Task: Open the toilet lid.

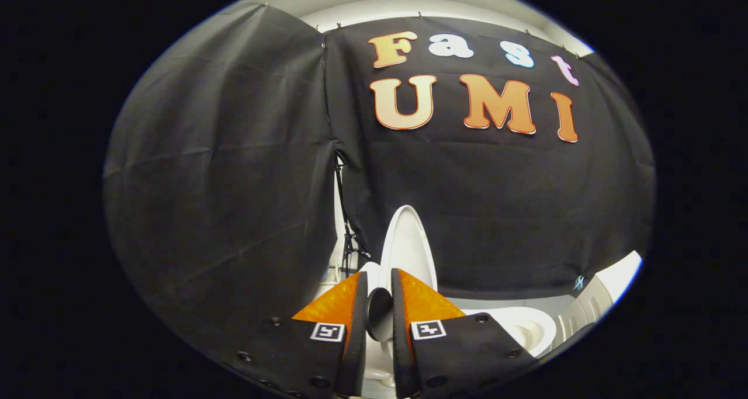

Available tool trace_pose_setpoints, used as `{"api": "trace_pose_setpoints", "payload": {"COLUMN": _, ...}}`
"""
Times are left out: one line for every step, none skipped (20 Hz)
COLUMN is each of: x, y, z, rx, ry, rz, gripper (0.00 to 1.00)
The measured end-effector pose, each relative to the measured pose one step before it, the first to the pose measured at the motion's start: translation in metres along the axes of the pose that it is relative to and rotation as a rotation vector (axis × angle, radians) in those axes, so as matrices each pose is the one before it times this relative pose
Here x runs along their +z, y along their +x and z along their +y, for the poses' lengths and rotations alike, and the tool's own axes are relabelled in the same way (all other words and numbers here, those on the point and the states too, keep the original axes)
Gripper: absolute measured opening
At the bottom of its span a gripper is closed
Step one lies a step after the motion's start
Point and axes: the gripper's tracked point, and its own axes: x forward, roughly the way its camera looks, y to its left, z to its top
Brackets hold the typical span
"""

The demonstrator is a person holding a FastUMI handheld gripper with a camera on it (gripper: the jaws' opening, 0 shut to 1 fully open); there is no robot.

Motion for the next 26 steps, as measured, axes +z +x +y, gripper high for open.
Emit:
{"api": "trace_pose_setpoints", "payload": {"x": 0.00078, "y": -0.00151, "z": -0.00084, "rx": 0.01144, "ry": 0.01465, "rz": 0.00334, "gripper": 0.32}}
{"api": "trace_pose_setpoints", "payload": {"x": 0.00143, "y": -0.00137, "z": 0.00160, "rx": 0.01366, "ry": 0.01097, "rz": 0.00179, "gripper": 0.33}}
{"api": "trace_pose_setpoints", "payload": {"x": 0.00039, "y": -0.00127, "z": -0.00153, "rx": 0.00616, "ry": -0.00103, "rz": 0.00171, "gripper": 0.38}}
{"api": "trace_pose_setpoints", "payload": {"x": 0.00484, "y": -0.00347, "z": -0.00412, "rx": 0.00117, "ry": -0.00592, "rz": -0.01047, "gripper": 0.47}}
{"api": "trace_pose_setpoints", "payload": {"x": 0.00554, "y": -0.00368, "z": -0.00301, "rx": 0.00395, "ry": -0.00277, "rz": -0.01920, "gripper": 0.56}}
{"api": "trace_pose_setpoints", "payload": {"x": 0.00592, "y": -0.00352, "z": -0.00348, "rx": -0.00079, "ry": -0.00486, "rz": -0.02047, "gripper": 0.64}}
{"api": "trace_pose_setpoints", "payload": {"x": 0.00435, "y": -0.00224, "z": -0.00391, "rx": 0.00544, "ry": 0.00116, "rz": -0.00841, "gripper": 0.73}}
{"api": "trace_pose_setpoints", "payload": {"x": 0.00125, "y": -0.00250, "z": -0.00445, "rx": 0.00521, "ry": -0.00010, "rz": -0.00383, "gripper": 0.82}}
{"api": "trace_pose_setpoints", "payload": {"x": 0.00278, "y": -0.00280, "z": -0.00335, "rx": 0.01100, "ry": 0.00369, "rz": -0.00649, "gripper": 0.83}}
{"api": "trace_pose_setpoints", "payload": {"x": 0.00394, "y": -0.00256, "z": -0.00193, "rx": 0.01694, "ry": 0.00550, "rz": -0.00535, "gripper": 0.83}}
{"api": "trace_pose_setpoints", "payload": {"x": 0.00410, "y": -0.00642, "z": -0.00226, "rx": 0.01681, "ry": 0.00472, "rz": -0.01086, "gripper": 0.83}}
{"api": "trace_pose_setpoints", "payload": {"x": 0.00720, "y": -0.00649, "z": -0.00131, "rx": 0.01526, "ry": -0.00218, "rz": -0.01679, "gripper": 0.83}}
{"api": "trace_pose_setpoints", "payload": {"x": 0.00874, "y": -0.00580, "z": -0.00733, "rx": -0.00731, "ry": -0.01358, "rz": -0.02607, "gripper": 0.83}}
{"api": "trace_pose_setpoints", "payload": {"x": 0.00856, "y": -0.00770, "z": -0.00901, "rx": -0.00844, "ry": -0.00883, "rz": -0.02204, "gripper": 0.83}}
{"api": "trace_pose_setpoints", "payload": {"x": 0.00614, "y": -0.00455, "z": -0.00705, "rx": -0.00028, "ry": 0.00322, "rz": -0.01334, "gripper": 0.83}}
{"api": "trace_pose_setpoints", "payload": {"x": 0.00135, "y": -0.00482, "z": -0.00799, "rx": -0.00384, "ry": 0.00423, "rz": -0.00729, "gripper": 0.83}}
{"api": "trace_pose_setpoints", "payload": {"x": 0.00389, "y": -0.00398, "z": -0.01129, "rx": -0.00791, "ry": 0.00689, "rz": -0.00221, "gripper": 0.83}}
{"api": "trace_pose_setpoints", "payload": {"x": 0.00539, "y": -0.00433, "z": -0.01414, "rx": -0.01086, "ry": 0.00720, "rz": -0.00437, "gripper": 0.83}}
{"api": "trace_pose_setpoints", "payload": {"x": 0.00653, "y": -0.00659, "z": -0.01534, "rx": -0.01294, "ry": 0.00310, "rz": -0.01251, "gripper": 0.83}}
{"api": "trace_pose_setpoints", "payload": {"x": 0.00956, "y": -0.00608, "z": -0.01708, "rx": -0.01707, "ry": -0.00104, "rz": -0.01785, "gripper": 0.83}}
{"api": "trace_pose_setpoints", "payload": {"x": 0.00953, "y": -0.00522, "z": -0.01830, "rx": -0.01688, "ry": -0.00174, "rz": -0.02181, "gripper": 0.83}}
{"api": "trace_pose_setpoints", "payload": {"x": 0.00845, "y": -0.00445, "z": -0.01909, "rx": -0.01828, "ry": -0.00235, "rz": -0.01889, "gripper": 0.83}}
{"api": "trace_pose_setpoints", "payload": {"x": 0.00788, "y": -0.00595, "z": -0.02004, "rx": -0.02427, "ry": -0.00271, "rz": -0.01720, "gripper": 0.83}}
{"api": "trace_pose_setpoints", "payload": {"x": 0.00732, "y": -0.00471, "z": -0.02205, "rx": -0.02540, "ry": -0.00043, "rz": -0.01184, "gripper": 0.82}}
{"api": "trace_pose_setpoints", "payload": {"x": 0.00566, "y": -0.00468, "z": -0.02008, "rx": -0.01935, "ry": 0.00028, "rz": -0.00856, "gripper": 0.82}}
{"api": "trace_pose_setpoints", "payload": {"x": 0.00717, "y": -0.00306, "z": -0.01890, "rx": -0.02214, "ry": -0.00037, "rz": -0.00886, "gripper": 0.82}}
